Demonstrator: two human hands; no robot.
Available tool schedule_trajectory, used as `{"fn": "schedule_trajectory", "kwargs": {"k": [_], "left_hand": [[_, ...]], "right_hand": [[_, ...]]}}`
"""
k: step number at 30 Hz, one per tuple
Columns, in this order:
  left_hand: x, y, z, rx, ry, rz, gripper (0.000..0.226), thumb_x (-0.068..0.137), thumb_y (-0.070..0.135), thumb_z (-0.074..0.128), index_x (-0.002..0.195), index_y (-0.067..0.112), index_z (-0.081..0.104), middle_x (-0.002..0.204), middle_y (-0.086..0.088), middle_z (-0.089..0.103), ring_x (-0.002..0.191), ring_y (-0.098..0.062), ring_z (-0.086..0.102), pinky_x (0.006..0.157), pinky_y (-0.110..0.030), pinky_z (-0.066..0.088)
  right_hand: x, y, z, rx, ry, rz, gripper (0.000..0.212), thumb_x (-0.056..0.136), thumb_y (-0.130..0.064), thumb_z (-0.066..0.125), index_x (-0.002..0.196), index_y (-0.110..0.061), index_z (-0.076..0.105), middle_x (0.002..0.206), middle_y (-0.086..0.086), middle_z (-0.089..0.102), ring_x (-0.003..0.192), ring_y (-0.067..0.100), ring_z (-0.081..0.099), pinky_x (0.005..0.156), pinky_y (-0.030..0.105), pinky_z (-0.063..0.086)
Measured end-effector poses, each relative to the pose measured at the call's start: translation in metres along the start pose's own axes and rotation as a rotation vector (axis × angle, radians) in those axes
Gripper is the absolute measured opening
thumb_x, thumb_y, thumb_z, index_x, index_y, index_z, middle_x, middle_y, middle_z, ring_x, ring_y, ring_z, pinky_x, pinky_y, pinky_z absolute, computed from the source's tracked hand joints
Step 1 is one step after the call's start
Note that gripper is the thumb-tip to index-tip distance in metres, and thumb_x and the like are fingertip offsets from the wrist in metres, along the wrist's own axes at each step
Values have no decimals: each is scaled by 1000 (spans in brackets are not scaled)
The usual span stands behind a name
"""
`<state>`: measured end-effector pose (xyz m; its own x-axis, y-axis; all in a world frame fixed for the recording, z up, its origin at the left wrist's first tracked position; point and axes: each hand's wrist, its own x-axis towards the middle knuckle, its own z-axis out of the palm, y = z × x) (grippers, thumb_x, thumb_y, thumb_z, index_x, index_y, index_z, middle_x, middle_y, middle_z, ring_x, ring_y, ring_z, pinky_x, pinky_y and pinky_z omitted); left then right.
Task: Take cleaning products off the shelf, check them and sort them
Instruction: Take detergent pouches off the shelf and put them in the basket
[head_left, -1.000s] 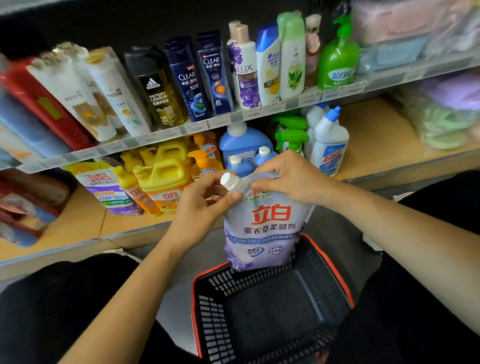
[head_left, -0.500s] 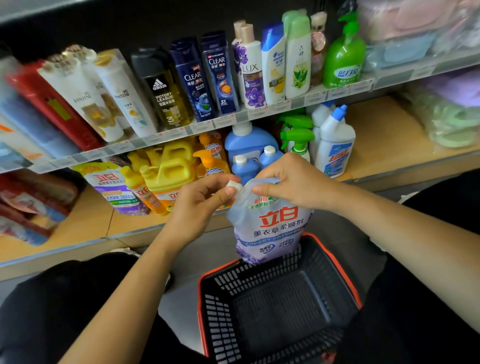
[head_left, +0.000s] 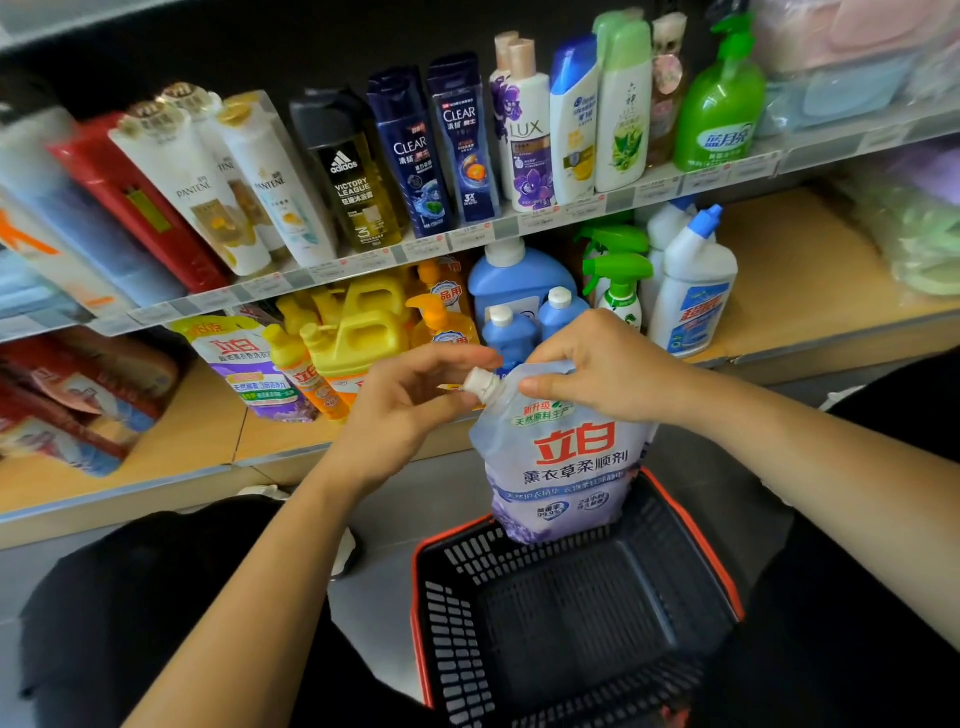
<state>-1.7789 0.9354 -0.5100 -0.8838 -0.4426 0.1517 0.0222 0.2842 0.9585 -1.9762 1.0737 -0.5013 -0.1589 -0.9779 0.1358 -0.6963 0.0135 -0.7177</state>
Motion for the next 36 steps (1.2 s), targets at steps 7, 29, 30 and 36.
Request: {"fn": "schedule_trajectory", "kwargs": {"k": [7, 29, 30, 36], "left_hand": [[0, 1, 4, 40, 161, -96, 21, 93, 26, 63, 107, 16, 75, 88, 3, 76, 81, -13, 68, 77, -27, 58], [2, -4, 13, 46, 231, -124, 34, 85, 38, 68, 89, 5, 69, 80, -23, 61, 68, -11, 58, 64, -23, 55], [3, -4, 13, 55, 249, -122, 36, 84, 40, 69, 86, 4, 69, 78, -21, 61, 65, -10, 57, 63, -23, 55], [2, -5, 12, 45, 258, -120, 41, 89, 45, 72, 94, 5, 68, 89, -16, 68, 79, -16, 63, 72, -30, 57]], "right_hand": [[1, 0, -2, -4, 22, 3, 46, 92, -24, 70, 57, -1, 51, 55, 14, 39, 56, 16, 35, 55, 40, 30], [2, 0, 2, 37, -6, 7, 47, 93, -24, 70, 53, -11, 49, 52, 1, 37, 53, 10, 33, 55, 33, 28], [2, -1, 2, 31, -9, 7, 46, 93, -24, 70, 54, -8, 50, 52, 5, 38, 53, 11, 34, 55, 33, 28], [3, -2, 2, -8, -2, -1, 42, 93, -28, 69, 68, 5, 64, 64, 27, 53, 57, 17, 40, 55, 40, 35]]}}
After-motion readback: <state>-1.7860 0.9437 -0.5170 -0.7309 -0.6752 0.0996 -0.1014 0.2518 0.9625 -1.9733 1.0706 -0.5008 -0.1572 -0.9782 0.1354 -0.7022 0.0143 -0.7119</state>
